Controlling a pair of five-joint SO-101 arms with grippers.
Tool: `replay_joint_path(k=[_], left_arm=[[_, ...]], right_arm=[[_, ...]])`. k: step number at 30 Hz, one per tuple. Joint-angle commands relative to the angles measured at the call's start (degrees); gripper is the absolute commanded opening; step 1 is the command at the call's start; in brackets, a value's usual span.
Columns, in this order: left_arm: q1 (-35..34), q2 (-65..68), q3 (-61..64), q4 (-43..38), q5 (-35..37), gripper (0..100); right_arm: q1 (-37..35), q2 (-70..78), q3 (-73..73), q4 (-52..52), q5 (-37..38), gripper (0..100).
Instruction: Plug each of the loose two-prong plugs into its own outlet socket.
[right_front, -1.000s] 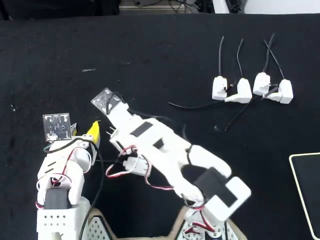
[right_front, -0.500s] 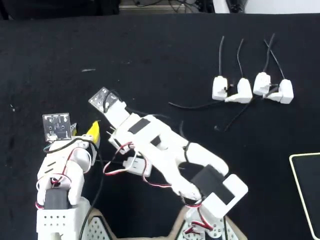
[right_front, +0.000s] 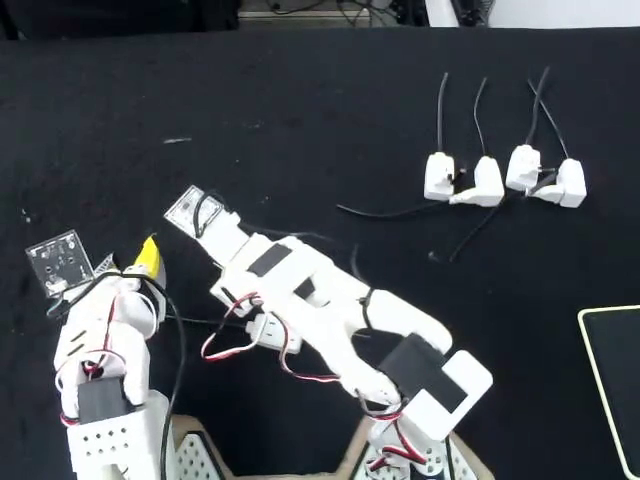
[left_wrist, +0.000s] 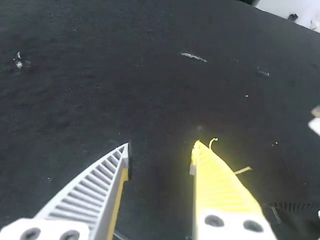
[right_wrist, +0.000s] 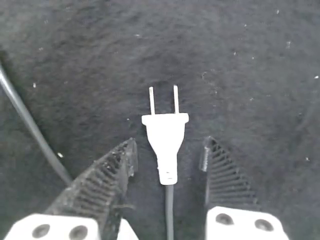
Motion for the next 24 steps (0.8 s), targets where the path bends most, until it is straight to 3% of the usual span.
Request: replay_joint_path(k=[1,8,16,24], left_arm=[[-0.7,-0.5,-3.1,-0.1,1.1,21],[-0.7,-0.5,-3.1,0.1,1.1,21],[-0.7,-0.5,-3.1,0.2,1.1,21],[-0.7,-0.5,-3.1,0.2,1.0,21]], right_arm=[[-0.5,-2.8,-0.1,-1.9,0.8,20.8],[-0.5,-0.8,-1.4,-0.8,3.3,10.4],[1.4,5.8,-10.2,7.8,3.3,15.5],[1.6,6.0,-10.4,6.4,3.3,15.6]])
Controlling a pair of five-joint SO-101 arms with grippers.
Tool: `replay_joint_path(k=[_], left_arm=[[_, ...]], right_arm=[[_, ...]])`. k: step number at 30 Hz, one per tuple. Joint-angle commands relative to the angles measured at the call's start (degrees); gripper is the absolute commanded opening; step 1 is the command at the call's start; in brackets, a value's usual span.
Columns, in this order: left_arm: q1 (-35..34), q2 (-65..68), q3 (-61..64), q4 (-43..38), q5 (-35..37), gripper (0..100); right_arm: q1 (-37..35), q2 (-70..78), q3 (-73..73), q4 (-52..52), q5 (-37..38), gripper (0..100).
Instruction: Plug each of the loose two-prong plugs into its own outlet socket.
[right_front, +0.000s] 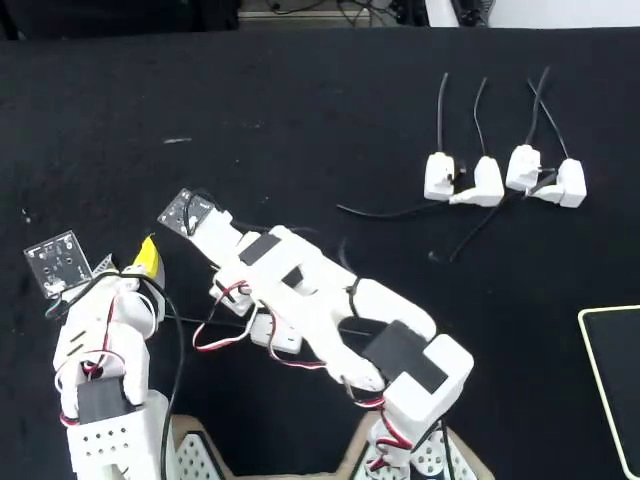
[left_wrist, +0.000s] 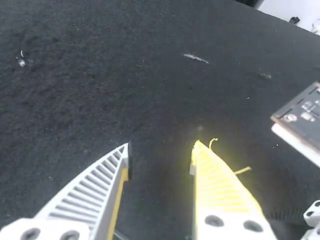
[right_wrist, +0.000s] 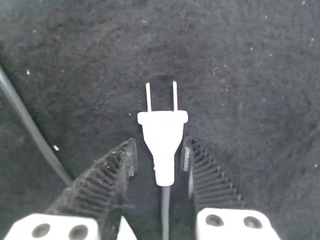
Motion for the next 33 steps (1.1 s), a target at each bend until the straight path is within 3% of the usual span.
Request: replay_joint_path(k=[1,11,16,26,33], left_arm=[[-0.4,-0.5,-3.1,0.2,0.6,21],[-0.4,-0.5,-3.0,0.1,0.6,21],[-0.4,-0.5,-3.0,0.2,0.5,21],[0.0,-0.4,-3.0,0.2,0.5,21],[9.5,-0.5,-4.4,4.3,-3.5,21]], right_arm=[[1.3,-0.1,-3.0,-1.1,0.5,15.7],[1.3,0.0,-2.9,-3.5,-1.5,14.5],[1.3,0.0,-2.9,-3.2,-1.5,0.9],[1.1,-8.8,3.9,-4.6,-1.5,1.1],[1.0,-24.7,26.9,-30.2,-0.6,1.1]])
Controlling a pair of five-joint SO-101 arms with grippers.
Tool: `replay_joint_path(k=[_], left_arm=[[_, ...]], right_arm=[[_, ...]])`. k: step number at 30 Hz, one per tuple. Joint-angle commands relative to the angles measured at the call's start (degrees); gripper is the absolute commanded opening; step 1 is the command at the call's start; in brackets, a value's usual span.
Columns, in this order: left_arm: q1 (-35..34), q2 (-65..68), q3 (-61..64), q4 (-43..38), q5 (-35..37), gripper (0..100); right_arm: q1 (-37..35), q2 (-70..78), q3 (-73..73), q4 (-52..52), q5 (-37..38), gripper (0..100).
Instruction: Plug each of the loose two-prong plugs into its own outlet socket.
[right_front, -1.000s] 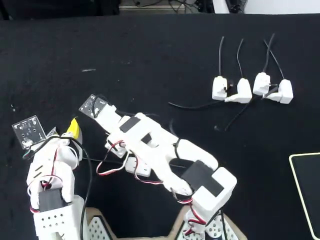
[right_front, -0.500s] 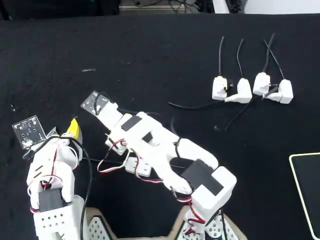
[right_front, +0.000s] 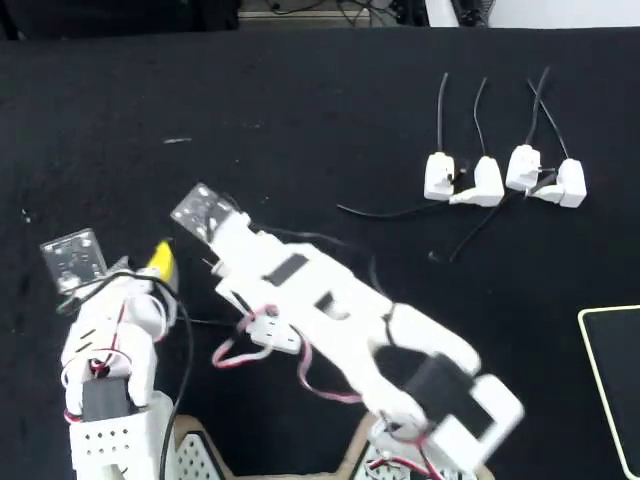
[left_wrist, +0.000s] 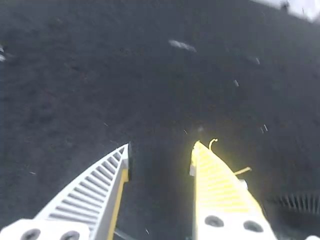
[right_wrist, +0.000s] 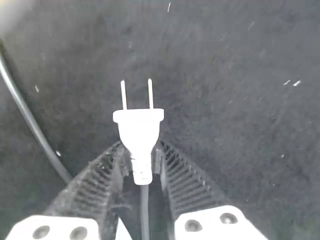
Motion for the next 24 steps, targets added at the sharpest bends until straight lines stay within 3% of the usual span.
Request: replay_joint_path(k=[1,9,24], left_arm=[[4.7,-0.5,-4.3,1.6,-2.8,21],[5.9,-0.5,-4.6,1.9,-3.3,21],[5.8,-0.5,-4.0,1.7,-3.4,21]], right_arm=[[0.0,-8.5,9.6,-15.4,1.6,1.1],[-6.3,-14.1,15.4,-18.3,5.5,1.1],[-6.7,-36.9,24.9,-14.2,3.4,1.0]])
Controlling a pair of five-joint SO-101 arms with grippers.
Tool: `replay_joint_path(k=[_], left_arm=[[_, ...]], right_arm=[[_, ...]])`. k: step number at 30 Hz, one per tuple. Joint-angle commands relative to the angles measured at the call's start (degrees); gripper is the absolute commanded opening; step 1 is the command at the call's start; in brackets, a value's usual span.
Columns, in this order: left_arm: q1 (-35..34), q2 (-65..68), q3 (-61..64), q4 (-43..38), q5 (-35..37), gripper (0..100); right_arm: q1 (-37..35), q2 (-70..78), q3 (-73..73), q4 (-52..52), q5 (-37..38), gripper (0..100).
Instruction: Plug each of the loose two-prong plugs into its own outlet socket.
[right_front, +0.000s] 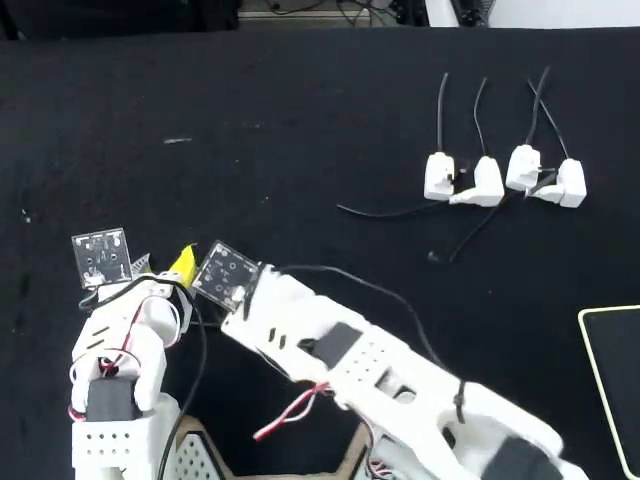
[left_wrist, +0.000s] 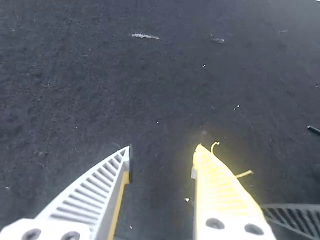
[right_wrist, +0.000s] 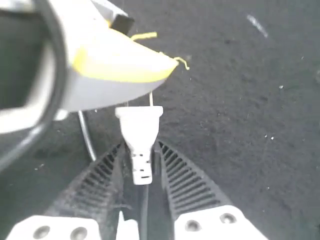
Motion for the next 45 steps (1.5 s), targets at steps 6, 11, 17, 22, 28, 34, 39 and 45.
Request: replay_joint_path(k=[6,11,17,22,28,34,39,45], left_arm=[[0.6,0.1,-3.2,0.2,-0.4,21],[0.7,0.1,-2.4,-0.1,-0.4,21],[0.7,0.1,-2.2,-0.1,-0.4,21],[0.7,0.1,-2.2,-0.1,-0.4,21],[0.7,0.1,-2.2,-0.1,-0.4,21],[0.7,0.1,-2.2,-0.1,-0.4,21],[1.5,0.1,-1.5,-0.3,-0.4,21],[6.5,0.2,1.3,-2.1,-4.0,21]], right_arm=[[-0.4,-6.9,-0.5,1.1,-9.0,1.0],[-0.4,-6.8,-0.5,1.1,-9.3,1.0],[2.0,-6.9,-0.5,1.4,-9.1,1.0],[2.5,-6.6,-0.5,1.5,-9.0,1.0],[6.9,-6.6,-4.8,14.0,-8.8,1.0],[2.6,-6.6,-6.4,17.6,-5.1,1.0],[0.5,-7.0,-6.5,16.2,-5.4,1.0],[-0.2,-7.1,-3.9,9.3,-11.7,1.0]])
